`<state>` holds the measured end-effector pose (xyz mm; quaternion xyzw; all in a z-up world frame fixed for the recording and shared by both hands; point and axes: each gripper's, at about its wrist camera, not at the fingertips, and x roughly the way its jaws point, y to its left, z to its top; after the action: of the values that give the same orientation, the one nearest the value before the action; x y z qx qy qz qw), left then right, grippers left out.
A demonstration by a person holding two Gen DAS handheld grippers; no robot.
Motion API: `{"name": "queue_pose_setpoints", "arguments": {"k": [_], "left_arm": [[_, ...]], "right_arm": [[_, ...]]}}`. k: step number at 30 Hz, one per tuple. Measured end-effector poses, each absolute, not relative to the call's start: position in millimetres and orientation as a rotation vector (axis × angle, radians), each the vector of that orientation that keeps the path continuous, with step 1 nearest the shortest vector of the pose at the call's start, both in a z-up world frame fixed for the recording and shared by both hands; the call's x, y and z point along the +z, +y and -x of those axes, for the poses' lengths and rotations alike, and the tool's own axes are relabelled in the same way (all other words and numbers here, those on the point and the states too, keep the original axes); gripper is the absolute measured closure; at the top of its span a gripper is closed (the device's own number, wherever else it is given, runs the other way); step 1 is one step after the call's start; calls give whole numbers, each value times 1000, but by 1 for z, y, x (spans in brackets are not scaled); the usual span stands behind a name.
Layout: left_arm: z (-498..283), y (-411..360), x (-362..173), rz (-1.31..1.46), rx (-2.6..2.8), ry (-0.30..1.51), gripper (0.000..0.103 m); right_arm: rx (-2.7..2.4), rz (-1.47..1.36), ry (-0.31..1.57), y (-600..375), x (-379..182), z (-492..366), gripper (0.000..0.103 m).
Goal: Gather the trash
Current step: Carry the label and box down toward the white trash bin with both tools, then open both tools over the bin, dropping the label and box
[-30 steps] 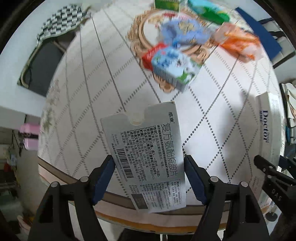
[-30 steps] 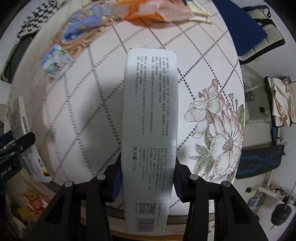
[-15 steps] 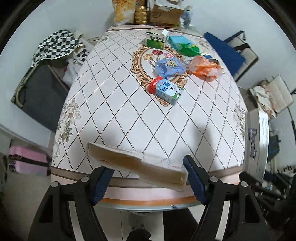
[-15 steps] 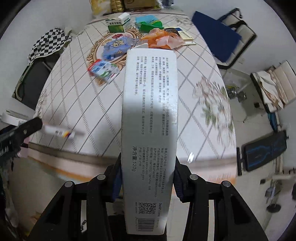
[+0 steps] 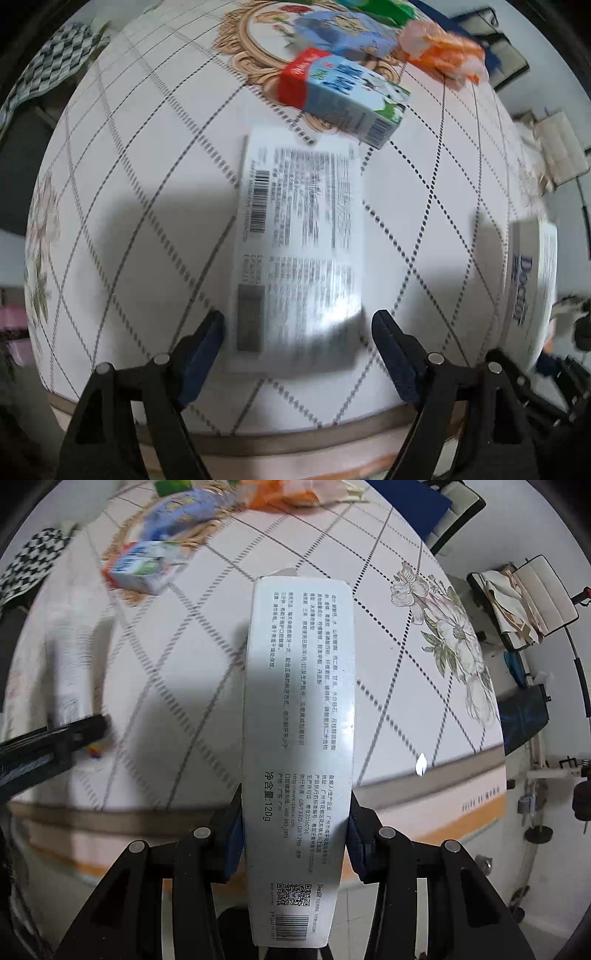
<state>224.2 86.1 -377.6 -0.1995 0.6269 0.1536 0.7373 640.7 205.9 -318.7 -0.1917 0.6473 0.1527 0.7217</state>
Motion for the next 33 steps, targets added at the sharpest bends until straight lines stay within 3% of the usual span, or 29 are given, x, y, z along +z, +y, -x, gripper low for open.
{"name": "queue_pose_setpoints", "arguments": {"k": [4,11,20,27,33], "left_arm": [[-225,70,-378,318,355,1337,34],[-178,58,-358,354,396,1284,34],[-34,-11,-306,465,341,1240,34],[56,-41,-394,624,297,1435,33],[55,-26,-536,817,233,1530,32]], "right_arm": [[356,383,1455,206,-332,-661,55],[419,314,1426,186,-325,-659,55],[634,225,1398,106,-281,-543,55],[711,238,1633,56,-346,-443,55],[718,311,1814,72,-493,-413,55]]}}
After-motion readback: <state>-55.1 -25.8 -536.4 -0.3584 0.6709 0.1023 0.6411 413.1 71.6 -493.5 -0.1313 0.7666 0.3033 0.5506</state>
